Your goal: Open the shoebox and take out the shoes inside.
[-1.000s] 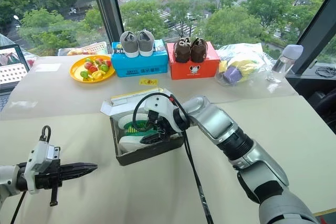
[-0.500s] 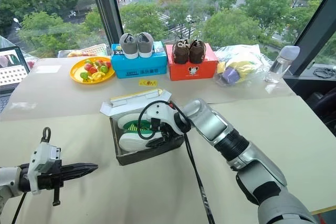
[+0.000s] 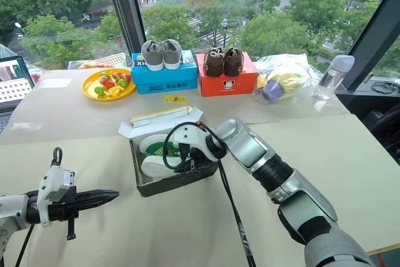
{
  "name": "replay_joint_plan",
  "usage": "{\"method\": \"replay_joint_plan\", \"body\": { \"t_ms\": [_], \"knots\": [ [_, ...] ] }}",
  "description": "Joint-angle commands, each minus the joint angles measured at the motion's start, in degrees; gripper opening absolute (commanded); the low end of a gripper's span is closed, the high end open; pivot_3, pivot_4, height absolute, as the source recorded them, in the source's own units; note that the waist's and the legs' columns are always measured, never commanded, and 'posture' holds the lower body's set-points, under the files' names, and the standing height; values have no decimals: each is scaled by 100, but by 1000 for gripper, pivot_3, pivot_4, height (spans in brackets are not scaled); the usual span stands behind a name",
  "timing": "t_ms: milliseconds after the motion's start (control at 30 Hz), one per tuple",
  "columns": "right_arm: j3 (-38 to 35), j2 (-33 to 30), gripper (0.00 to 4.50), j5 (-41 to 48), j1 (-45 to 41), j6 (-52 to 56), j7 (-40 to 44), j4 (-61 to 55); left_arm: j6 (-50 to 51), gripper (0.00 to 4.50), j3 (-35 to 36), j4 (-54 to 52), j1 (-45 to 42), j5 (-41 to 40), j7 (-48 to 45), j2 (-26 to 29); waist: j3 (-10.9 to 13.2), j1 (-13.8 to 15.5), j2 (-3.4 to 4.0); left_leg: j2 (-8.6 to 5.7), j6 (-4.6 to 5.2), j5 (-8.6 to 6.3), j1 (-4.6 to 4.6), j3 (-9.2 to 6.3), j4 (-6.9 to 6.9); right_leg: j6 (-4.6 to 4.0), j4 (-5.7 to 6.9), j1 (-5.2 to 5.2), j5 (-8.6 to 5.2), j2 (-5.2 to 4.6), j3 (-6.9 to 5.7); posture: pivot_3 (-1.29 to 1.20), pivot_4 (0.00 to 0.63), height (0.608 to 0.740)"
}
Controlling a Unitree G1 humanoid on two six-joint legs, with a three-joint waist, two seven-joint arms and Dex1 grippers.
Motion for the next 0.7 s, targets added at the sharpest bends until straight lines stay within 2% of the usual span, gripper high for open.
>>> {"method": "replay_joint_plan", "body": {
  "t_ms": [33,333,433,567,700],
  "knots": [
    [-246,115,553,272,34,327,30,-344,-83,0,-2,-34,-91,7,9,46,-1,1,-1,0,0,0,-1,0,0,0,0,-1,0,0,0,0,150,731],
    [-1755,192,553,1642,-145,706,122,-1236,-42,0,-86,16,-252,40,-21,105,18,19,18,-4,-14,9,-77,-8,2,-2,-1,-55,4,-4,-14,0,150,731],
    [-1835,62,553,1733,61,502,139,-1447,-24,0,-109,30,-307,31,-35,133,18,24,19,-6,-21,12,-84,-10,1,-1,-8,-55,4,-7,-20,0,150,731],
    [-2035,135,553,1907,186,577,-143,-1574,-25,0,-127,23,-318,32,-53,147,20,23,20,-10,-2,1,-83,-11,2,4,-13,-51,4,-10,-22,0,150,731],
    [-2955,241,553,2395,-142,938,-777,-1395,8,0,-105,2,-294,10,-60,160,28,18,26,-11,-4,3,-85,-9,5,6,-8,-54,6,-10,-21,0,150,731]
  ]
}}
